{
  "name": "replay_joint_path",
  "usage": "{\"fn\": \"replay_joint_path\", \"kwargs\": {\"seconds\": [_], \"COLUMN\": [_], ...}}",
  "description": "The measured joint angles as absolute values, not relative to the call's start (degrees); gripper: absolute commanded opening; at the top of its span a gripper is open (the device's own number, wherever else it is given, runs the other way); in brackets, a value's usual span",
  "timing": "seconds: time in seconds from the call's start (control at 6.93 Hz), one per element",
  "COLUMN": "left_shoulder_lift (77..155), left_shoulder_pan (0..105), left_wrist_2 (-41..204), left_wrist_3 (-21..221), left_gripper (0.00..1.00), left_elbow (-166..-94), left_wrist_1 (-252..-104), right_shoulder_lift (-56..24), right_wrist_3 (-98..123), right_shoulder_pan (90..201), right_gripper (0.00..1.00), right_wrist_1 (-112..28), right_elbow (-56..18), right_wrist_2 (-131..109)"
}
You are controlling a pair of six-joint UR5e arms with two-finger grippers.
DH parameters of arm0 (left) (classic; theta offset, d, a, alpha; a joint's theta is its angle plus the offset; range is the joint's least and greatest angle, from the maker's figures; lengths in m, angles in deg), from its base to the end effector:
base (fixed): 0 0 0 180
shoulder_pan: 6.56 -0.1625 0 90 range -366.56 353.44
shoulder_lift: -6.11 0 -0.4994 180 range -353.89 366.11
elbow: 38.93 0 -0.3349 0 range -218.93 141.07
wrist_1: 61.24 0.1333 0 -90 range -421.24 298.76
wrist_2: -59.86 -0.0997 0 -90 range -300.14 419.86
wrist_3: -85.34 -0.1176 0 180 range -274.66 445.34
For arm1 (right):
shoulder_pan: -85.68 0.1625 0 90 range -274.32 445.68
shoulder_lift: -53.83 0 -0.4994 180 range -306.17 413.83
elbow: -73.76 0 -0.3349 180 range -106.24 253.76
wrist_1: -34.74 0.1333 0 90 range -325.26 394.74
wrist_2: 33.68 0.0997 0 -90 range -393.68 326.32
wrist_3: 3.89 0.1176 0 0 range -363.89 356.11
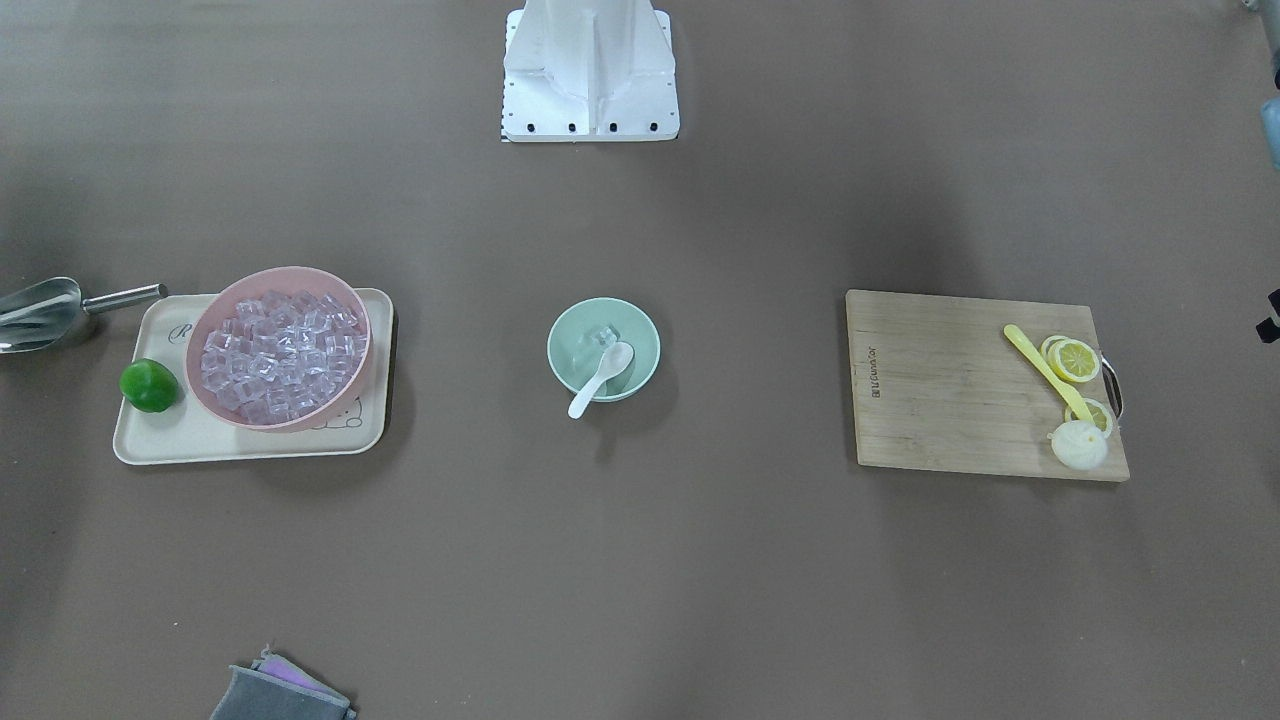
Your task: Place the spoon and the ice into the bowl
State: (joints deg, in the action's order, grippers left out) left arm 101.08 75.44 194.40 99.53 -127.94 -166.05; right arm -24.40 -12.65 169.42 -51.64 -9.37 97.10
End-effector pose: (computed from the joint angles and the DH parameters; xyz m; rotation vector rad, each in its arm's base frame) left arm 0.0191 -0.5010 0.6840 0.1571 0.8152 0.0257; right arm -0.0035 -0.5502 0.6961 0.1585 -0.7099 -0.3035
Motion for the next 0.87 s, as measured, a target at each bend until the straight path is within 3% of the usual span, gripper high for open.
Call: {"fn": "replay_joint_path", "kwargs": {"seconds": [0.87], "left_shoulder_lift": [97.08], "left_shoulder_pan": [75.55], "left_wrist_2": [197.49], "left_wrist_3": [99.71], "left_gripper": [0.98], "left_elbow": [-131.41], "left_wrist_1": [-161.99], "right_shoulder_lift": [-26.58], "right_wrist_3": [-12.20], "right_shoulder_pan": [170.93], "right_gripper": [1.00], "right_wrist_1": [-50.84], "right_elbow": [-9.17], "right_wrist_2": [96.99]}}
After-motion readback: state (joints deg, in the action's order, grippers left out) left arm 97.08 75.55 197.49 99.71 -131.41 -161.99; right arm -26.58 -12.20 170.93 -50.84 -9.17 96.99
